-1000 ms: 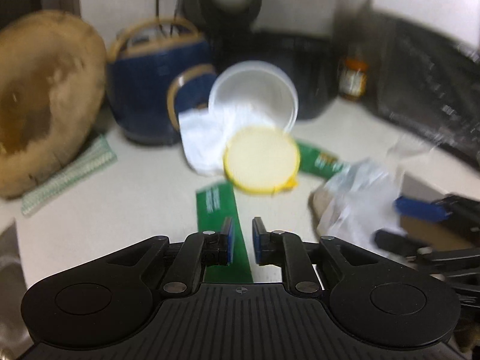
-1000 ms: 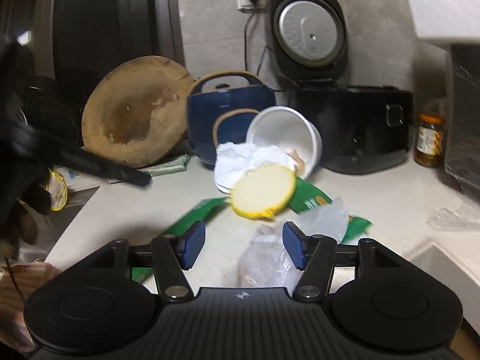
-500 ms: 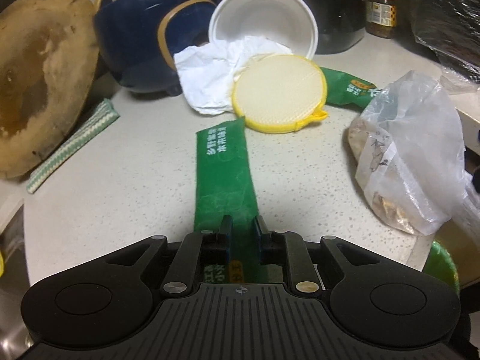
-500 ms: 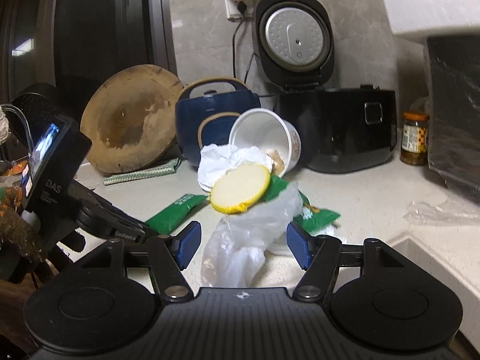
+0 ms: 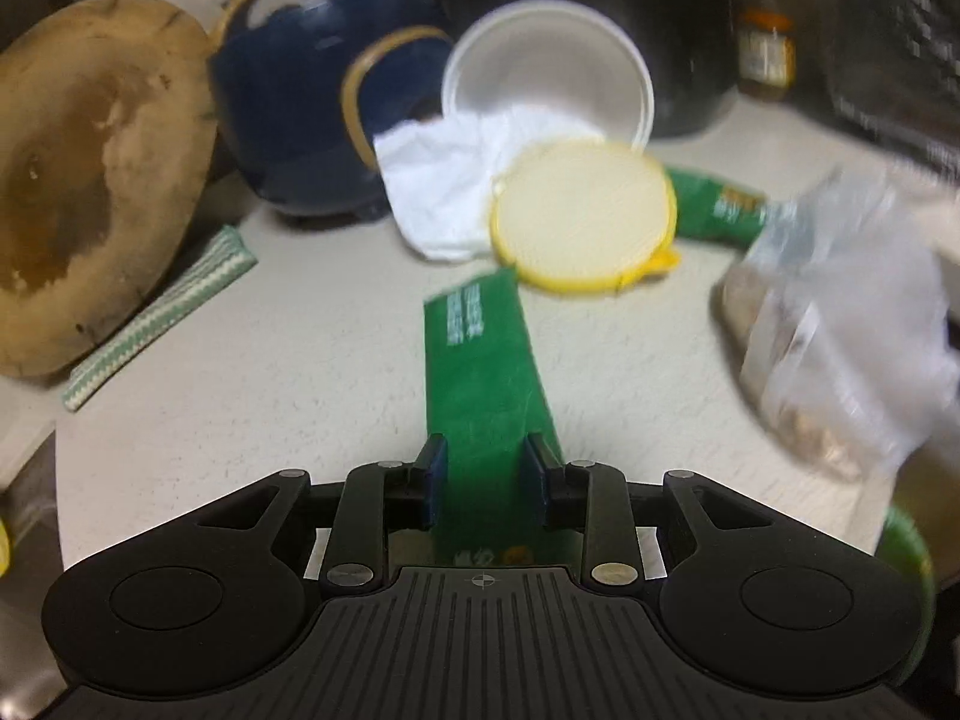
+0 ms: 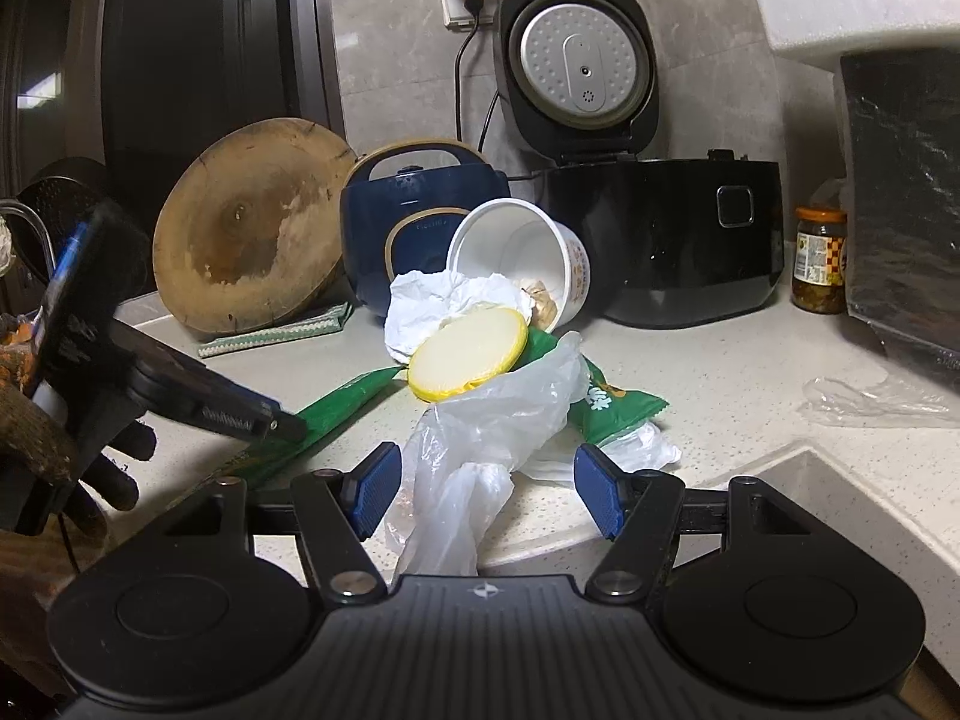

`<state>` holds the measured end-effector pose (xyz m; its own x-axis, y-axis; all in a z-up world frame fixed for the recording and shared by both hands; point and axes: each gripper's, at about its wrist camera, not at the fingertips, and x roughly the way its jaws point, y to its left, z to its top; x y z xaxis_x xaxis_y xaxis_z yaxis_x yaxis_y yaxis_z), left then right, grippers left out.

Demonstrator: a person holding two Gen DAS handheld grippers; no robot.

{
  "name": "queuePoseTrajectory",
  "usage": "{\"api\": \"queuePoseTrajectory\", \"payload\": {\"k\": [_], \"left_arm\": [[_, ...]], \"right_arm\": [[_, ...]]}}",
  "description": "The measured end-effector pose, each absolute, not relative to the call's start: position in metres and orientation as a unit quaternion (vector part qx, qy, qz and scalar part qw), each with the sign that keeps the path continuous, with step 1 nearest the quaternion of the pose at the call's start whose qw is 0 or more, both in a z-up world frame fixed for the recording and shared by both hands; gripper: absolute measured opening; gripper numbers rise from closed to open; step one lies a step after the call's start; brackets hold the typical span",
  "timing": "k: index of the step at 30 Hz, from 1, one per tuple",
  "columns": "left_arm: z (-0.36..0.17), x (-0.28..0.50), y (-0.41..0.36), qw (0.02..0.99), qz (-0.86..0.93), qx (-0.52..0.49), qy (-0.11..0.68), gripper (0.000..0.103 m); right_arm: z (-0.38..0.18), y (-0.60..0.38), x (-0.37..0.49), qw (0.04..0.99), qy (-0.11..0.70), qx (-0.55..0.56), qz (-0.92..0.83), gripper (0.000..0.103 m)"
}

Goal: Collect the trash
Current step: 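Lift the green wrapper with the left tool while the right tool reaches toward the clear plastic bag, then grasp the clear plastic bag with the right tool while the left tool holds the wrapper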

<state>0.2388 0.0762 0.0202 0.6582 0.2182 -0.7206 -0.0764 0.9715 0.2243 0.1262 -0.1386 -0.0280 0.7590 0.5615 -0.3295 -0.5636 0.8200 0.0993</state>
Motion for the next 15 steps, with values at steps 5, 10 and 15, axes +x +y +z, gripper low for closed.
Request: {"api": "queuePoseTrajectory", "payload": {"k": [5, 10, 15], "left_arm": [[0.018, 0.24, 0.087, 0.913, 0.077, 0.078, 0.394, 0.035], [0.017, 0.241, 0.092, 0.914, 0.078, 0.058, 0.395, 0.036], [0.017, 0.24, 0.097, 0.915, 0.068, 0.028, 0.396, 0.038]], "right_arm": [[-0.033, -0.136, 0.123, 0.938, 0.178, -0.015, 0.298, 0.068], [-0.036, -0.135, 0.121, 0.939, 0.182, -0.025, 0.291, 0.069], [-0.038, -0.135, 0.122, 0.938, 0.188, -0.022, 0.29, 0.072]]}}
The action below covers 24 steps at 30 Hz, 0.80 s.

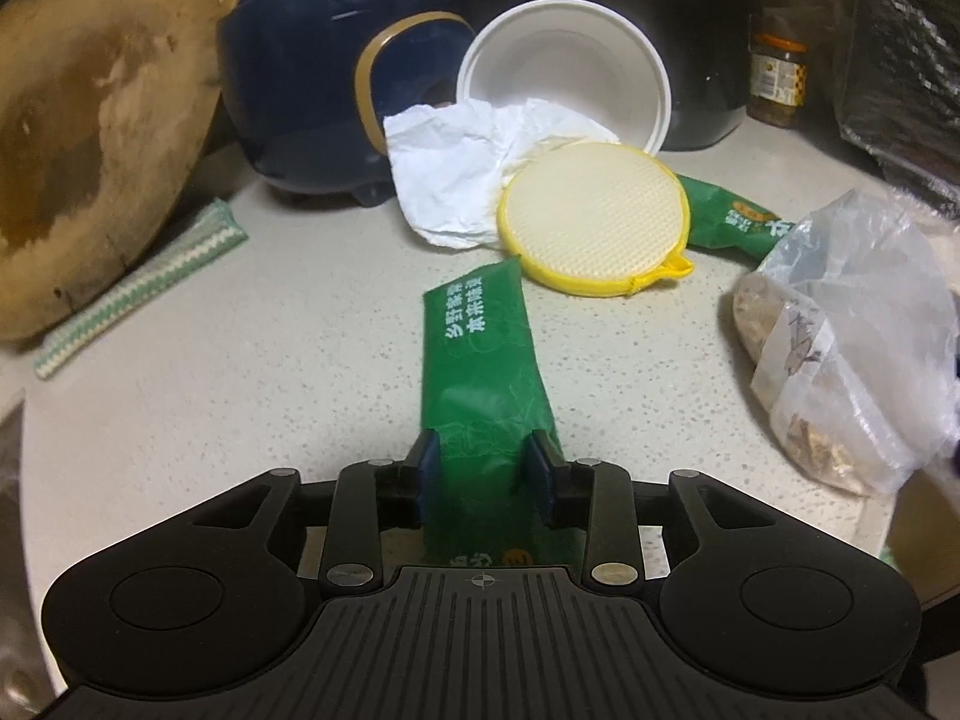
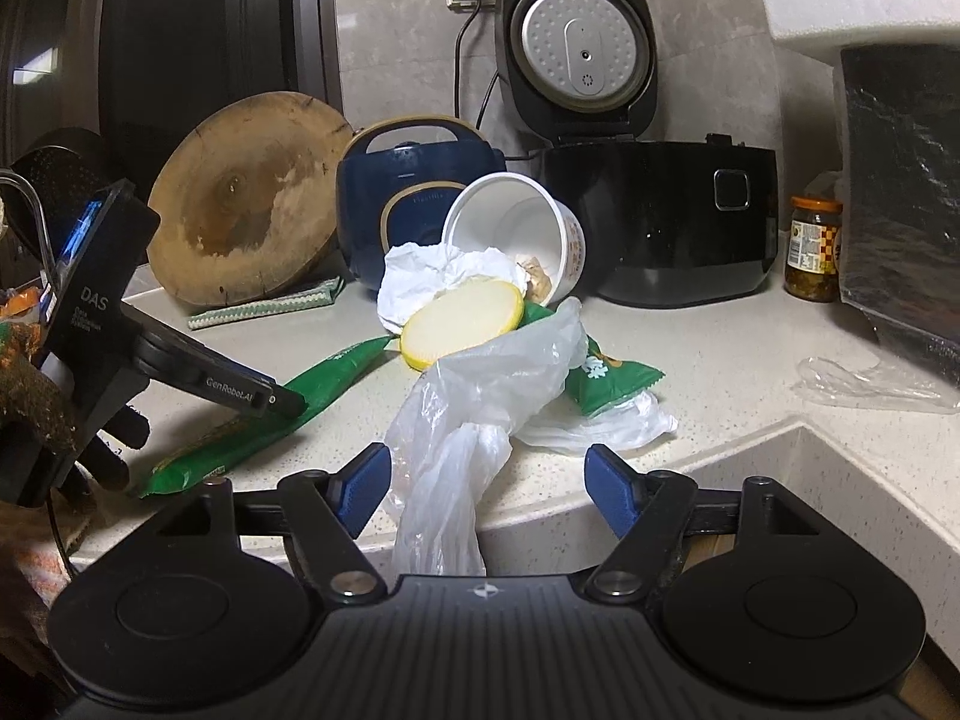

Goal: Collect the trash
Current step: 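Grasp the clear plastic bag with the right tool while the left tool holds the wrapper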

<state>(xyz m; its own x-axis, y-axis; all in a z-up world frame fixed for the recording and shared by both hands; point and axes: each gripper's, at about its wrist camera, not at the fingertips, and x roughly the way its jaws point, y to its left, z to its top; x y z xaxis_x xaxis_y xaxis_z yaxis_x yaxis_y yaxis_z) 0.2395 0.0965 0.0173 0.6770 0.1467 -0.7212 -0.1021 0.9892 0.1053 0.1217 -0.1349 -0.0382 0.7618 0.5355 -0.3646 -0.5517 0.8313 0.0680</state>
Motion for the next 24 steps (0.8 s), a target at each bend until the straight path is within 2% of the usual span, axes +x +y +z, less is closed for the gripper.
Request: {"api": "queuePoseTrajectory", "payload": {"k": [4, 10, 14, 18, 21, 23, 24], "left_arm": [[0.018, 0.24, 0.105, 0.916, 0.047, -0.007, 0.398, 0.053], [0.016, 0.243, 0.102, 0.909, 0.053, -0.012, 0.413, 0.066], [0.016, 0.239, 0.11, 0.904, 0.072, -0.024, 0.42, 0.066], [0.016, 0.234, 0.113, 0.907, 0.066, -0.034, 0.414, 0.063], [0.016, 0.225, 0.112, 0.911, 0.062, -0.039, 0.406, 0.057], [0.018, 0.221, 0.11, 0.91, 0.063, -0.043, 0.407, 0.048], [0.019, 0.219, 0.11, 0.911, 0.063, -0.05, 0.405, 0.034]], "right_arm": [[-0.043, -0.132, 0.122, 0.937, 0.197, -0.021, 0.288, 0.072], [-0.048, -0.13, 0.119, 0.934, 0.203, -0.017, 0.294, 0.072], [-0.048, -0.132, 0.114, 0.935, 0.197, -0.024, 0.294, 0.072], [-0.046, -0.133, 0.111, 0.94, 0.181, -0.032, 0.287, 0.073], [-0.04, -0.129, 0.118, 0.939, 0.175, -0.019, 0.294, 0.075], [-0.036, -0.123, 0.127, 0.934, 0.177, -0.006, 0.309, 0.08], [-0.035, -0.119, 0.135, 0.932, 0.182, 0.001, 0.313, 0.08]]}}
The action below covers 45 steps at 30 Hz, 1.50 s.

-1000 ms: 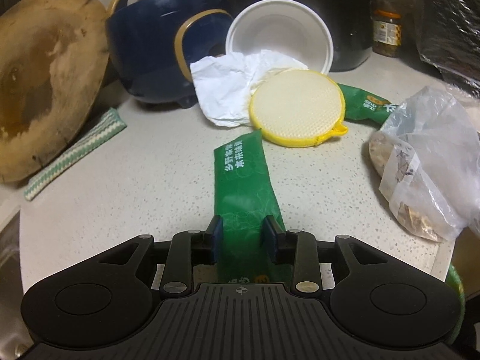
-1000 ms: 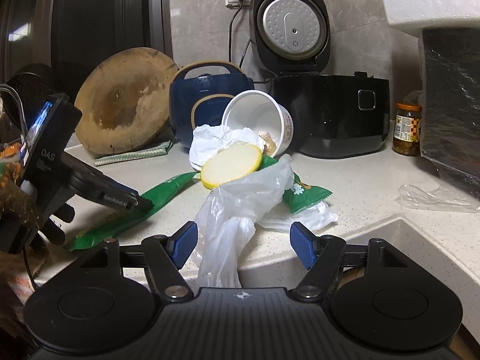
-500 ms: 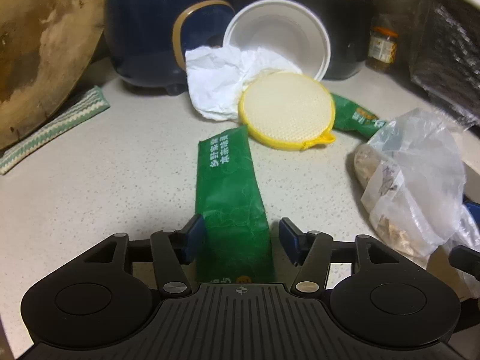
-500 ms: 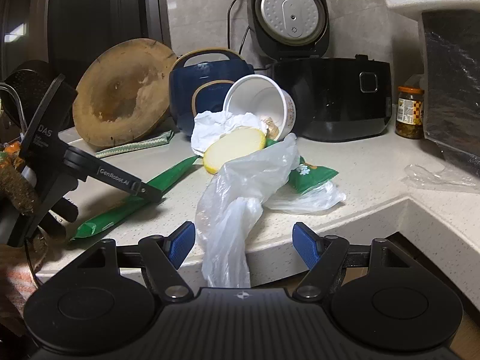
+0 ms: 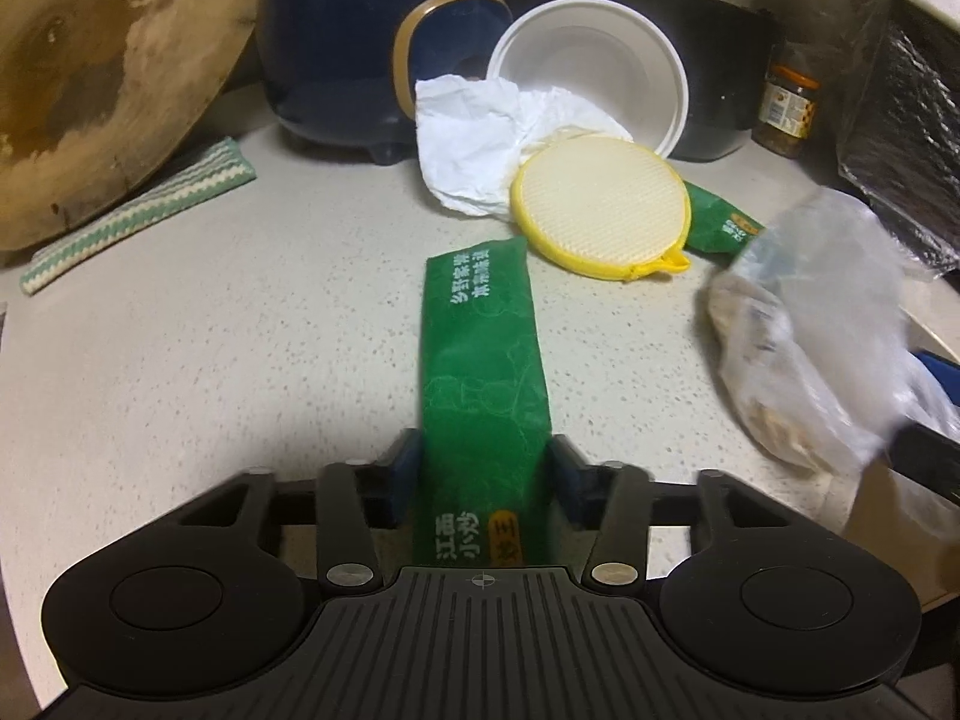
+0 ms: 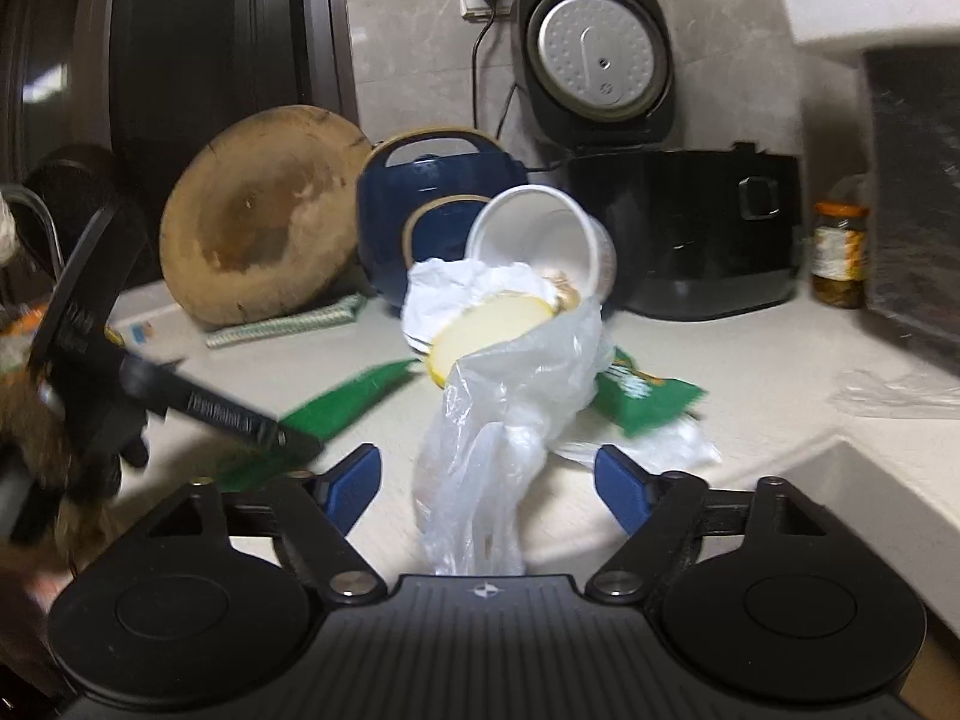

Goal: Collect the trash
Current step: 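Grasp the clear plastic bag with the right tool while the left tool holds the wrapper, then carry the wrapper and plastic bag with both tools over the green-lined bin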

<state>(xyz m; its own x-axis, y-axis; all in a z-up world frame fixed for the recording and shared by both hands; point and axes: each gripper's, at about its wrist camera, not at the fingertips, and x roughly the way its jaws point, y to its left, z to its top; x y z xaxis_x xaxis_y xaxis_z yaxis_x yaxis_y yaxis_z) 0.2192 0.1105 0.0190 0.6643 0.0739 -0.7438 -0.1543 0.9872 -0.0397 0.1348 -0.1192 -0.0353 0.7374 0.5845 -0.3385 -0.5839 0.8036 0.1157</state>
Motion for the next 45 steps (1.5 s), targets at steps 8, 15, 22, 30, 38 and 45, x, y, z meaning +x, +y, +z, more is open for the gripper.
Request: {"api": "queuePoseTrajectory", "payload": {"k": [8, 15, 22, 30, 38, 45], "left_arm": [[0.021, 0.177, 0.103, 0.939, 0.068, -0.097, 0.322, 0.022], [0.047, 0.123, 0.077, 0.963, -0.014, -0.153, 0.221, 0.021], [0.003, 0.111, -0.006, 0.928, -0.194, -0.196, 0.25, 0.021], [-0.169, 0.188, -0.099, 0.784, -0.21, -0.206, 0.547, 0.021], [-0.31, 0.264, -0.151, 0.693, -0.117, -0.153, 0.695, 0.022], [-0.381, 0.29, -0.182, 0.663, -0.12, -0.151, 0.724, 0.033]], "right_arm": [[-0.051, -0.054, 0.177, 0.944, 0.19, -0.072, 0.258, 0.036], [-0.011, -0.099, 0.125, 0.938, 0.166, 0.015, 0.305, 0.014], [-0.007, -0.199, 0.033, 0.963, 0.119, 0.062, 0.236, 0.014], [-0.107, -0.292, -0.005, 0.973, 0.215, 0.075, 0.031, 0.014], [-0.183, -0.341, -0.003, 0.937, 0.311, 0.156, -0.011, 0.014], [-0.215, -0.355, 0.019, 0.919, 0.358, 0.161, -0.012, 0.014]]}}
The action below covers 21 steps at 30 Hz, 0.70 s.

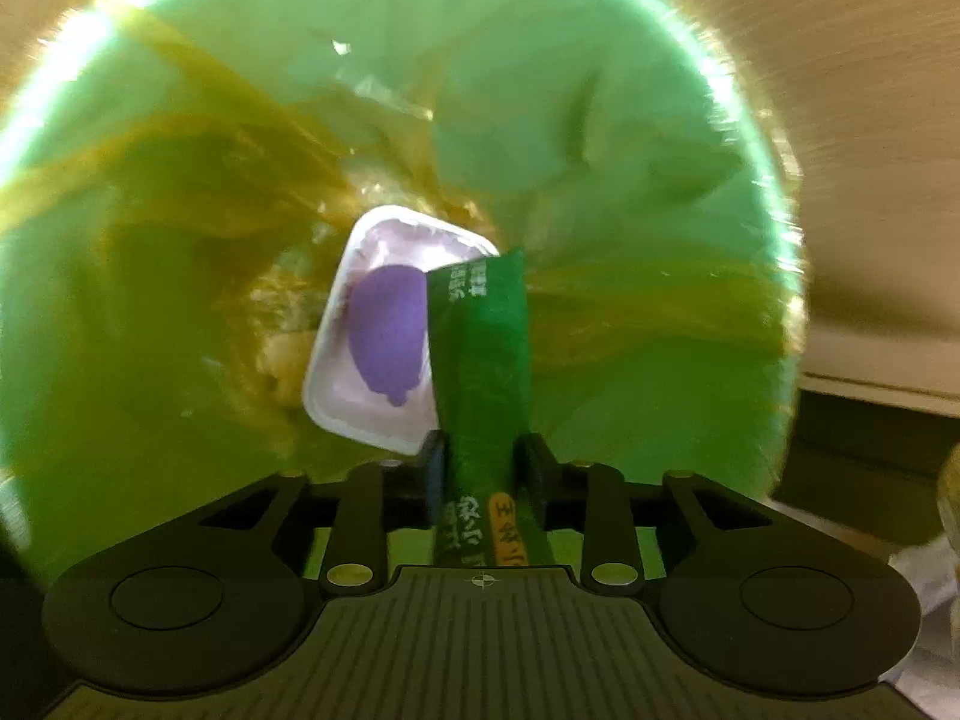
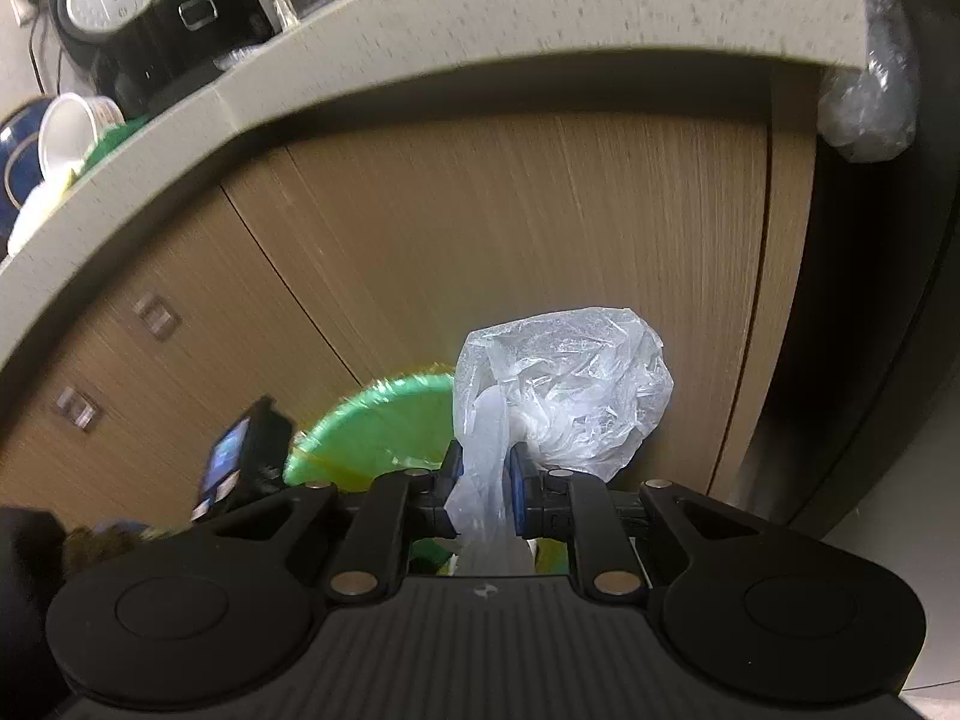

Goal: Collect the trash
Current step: 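Carry the wrapper and plastic bag with both tools over the green-lined bin, then open the right tool to drop the bag while the left tool drops the wrapper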

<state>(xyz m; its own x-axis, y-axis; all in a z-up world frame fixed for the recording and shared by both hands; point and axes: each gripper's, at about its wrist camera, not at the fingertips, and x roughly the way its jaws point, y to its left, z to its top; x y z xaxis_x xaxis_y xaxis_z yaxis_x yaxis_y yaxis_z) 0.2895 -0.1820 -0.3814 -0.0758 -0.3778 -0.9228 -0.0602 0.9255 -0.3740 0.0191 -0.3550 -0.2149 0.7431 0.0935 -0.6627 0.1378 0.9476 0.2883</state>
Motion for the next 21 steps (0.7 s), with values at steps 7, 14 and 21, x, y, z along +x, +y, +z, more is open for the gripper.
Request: {"api": "queuePoseTrajectory", "payload": {"k": [7, 14, 21], "left_arm": [[-0.37, 0.286, -0.167, 0.679, -0.124, -0.184, 0.7, 0.034], [-0.371, 0.278, -0.148, 0.661, -0.126, -0.236, 0.701, 0.034], [-0.371, 0.292, -0.135, 0.713, -0.101, -0.247, 0.648, 0.034]], "right_arm": [[-0.235, -0.362, 0.035, 0.908, 0.385, 0.166, -0.017, 0.014], [-0.246, -0.343, 0.043, 0.904, 0.399, 0.152, 0.004, 0.014], [-0.255, -0.324, 0.058, 0.89, 0.427, 0.157, 0.042, 0.014]]}}
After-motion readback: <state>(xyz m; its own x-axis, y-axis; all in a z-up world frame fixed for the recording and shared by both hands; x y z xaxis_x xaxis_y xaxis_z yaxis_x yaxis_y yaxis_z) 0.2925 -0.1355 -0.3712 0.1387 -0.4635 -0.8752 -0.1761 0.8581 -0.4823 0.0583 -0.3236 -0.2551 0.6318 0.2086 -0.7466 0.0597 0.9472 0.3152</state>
